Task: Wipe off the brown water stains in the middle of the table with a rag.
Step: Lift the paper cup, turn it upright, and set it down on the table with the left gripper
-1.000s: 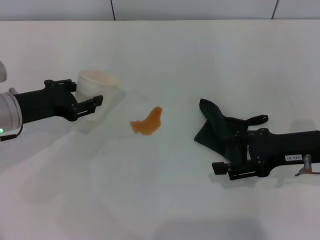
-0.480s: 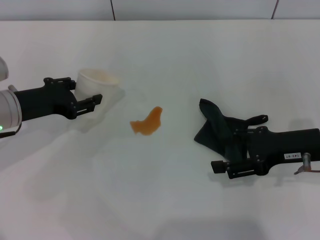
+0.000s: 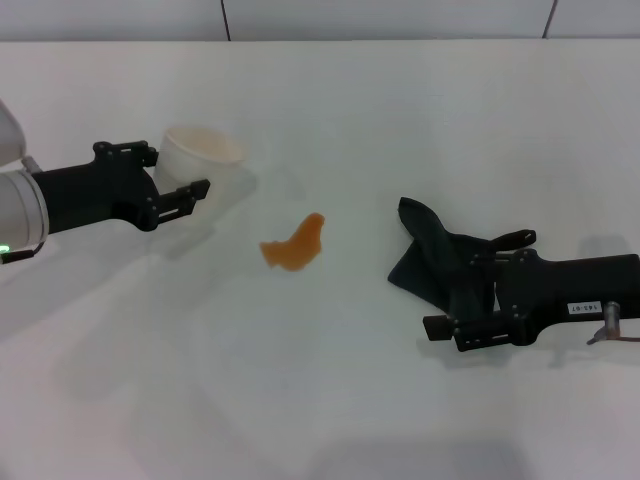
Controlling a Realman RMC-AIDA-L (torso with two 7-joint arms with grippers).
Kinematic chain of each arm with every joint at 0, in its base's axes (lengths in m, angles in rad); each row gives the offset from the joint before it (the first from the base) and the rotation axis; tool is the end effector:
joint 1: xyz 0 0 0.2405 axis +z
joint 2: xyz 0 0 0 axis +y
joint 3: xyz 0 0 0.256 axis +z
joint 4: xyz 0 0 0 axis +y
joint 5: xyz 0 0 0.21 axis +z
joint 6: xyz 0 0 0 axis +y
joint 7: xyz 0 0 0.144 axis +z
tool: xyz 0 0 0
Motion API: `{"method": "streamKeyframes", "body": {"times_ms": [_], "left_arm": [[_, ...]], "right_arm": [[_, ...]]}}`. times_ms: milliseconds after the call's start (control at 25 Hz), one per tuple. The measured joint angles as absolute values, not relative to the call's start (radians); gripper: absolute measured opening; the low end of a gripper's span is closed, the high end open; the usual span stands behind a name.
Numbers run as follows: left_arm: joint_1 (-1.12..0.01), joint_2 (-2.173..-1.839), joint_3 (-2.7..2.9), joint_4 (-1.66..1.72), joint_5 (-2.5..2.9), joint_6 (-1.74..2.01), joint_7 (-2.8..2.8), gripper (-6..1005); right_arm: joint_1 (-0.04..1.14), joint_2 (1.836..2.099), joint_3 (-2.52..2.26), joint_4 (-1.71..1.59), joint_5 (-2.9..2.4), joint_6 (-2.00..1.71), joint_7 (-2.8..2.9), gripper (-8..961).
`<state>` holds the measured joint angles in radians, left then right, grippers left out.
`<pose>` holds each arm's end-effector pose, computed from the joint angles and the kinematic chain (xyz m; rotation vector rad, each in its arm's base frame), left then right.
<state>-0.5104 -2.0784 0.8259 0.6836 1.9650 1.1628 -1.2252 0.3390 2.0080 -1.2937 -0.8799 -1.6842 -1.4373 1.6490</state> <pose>-0.2899 0.3661 -0.0020 -2.5213 -0.4243 -0.3242 0.2517 0.2995 -0.0173 -2.8759 0.7556 0.5699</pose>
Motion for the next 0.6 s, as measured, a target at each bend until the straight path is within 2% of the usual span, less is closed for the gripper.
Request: {"method": "streamKeyframes", "body": {"times_ms": [600], "left_arm": [[-0.502, -2.080, 0.825, 0.578, 1.815, 1.149, -1.018, 562]], "right_arm": [[0.339, 2.008, -1.296, -0.877, -1.718, -1.409, 1.664, 855]]}}
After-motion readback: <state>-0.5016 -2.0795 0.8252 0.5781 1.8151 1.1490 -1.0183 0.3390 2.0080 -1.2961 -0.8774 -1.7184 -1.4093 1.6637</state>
